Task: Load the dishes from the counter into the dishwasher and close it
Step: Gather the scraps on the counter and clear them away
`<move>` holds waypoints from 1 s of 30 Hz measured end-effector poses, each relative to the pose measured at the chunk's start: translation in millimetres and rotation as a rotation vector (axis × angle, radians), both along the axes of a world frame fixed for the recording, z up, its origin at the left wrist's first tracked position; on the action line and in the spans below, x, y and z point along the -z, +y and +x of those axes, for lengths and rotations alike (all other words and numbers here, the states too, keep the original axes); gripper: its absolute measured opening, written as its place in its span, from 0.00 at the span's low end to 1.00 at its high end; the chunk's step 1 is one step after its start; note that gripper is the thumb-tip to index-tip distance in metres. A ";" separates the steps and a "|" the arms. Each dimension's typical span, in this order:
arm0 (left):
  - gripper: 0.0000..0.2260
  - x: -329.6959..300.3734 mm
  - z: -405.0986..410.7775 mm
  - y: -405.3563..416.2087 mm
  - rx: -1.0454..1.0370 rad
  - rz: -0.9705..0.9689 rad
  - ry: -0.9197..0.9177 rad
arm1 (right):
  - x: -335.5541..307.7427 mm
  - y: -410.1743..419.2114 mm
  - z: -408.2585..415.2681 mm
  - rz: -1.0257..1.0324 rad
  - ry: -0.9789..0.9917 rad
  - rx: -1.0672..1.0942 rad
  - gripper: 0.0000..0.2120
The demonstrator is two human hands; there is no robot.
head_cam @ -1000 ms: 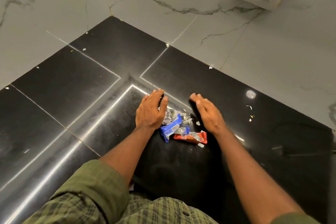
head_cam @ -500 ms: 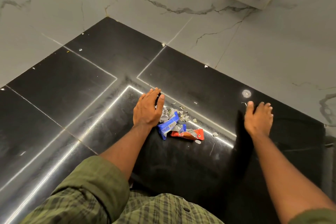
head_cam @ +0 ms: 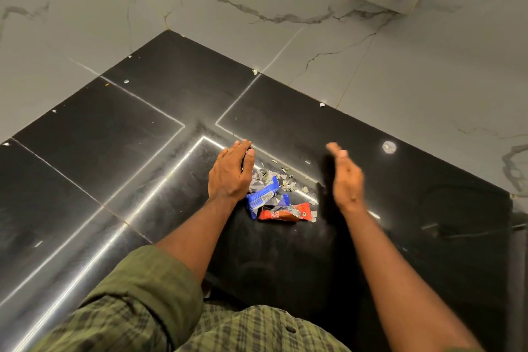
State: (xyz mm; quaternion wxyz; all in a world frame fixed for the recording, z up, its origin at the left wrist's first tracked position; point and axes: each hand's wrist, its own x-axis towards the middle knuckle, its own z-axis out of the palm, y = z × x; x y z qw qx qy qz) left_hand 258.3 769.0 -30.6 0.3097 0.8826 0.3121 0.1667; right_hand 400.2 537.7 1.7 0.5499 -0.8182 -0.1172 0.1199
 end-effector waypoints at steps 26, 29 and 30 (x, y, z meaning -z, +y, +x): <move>0.35 -5.0 -21.3 17.1 0.290 -0.137 0.052 | 12.9 -46.6 -57.5 -0.186 -0.038 -0.225 0.32; 0.33 -1.5 -37.6 15.5 0.337 -0.101 0.043 | 25.8 -64.1 -84.8 -0.493 -0.231 -0.303 0.52; 0.33 -1.1 -44.0 13.3 0.325 -0.118 0.019 | 29.1 -64.3 -92.9 -0.537 -0.296 -0.327 0.58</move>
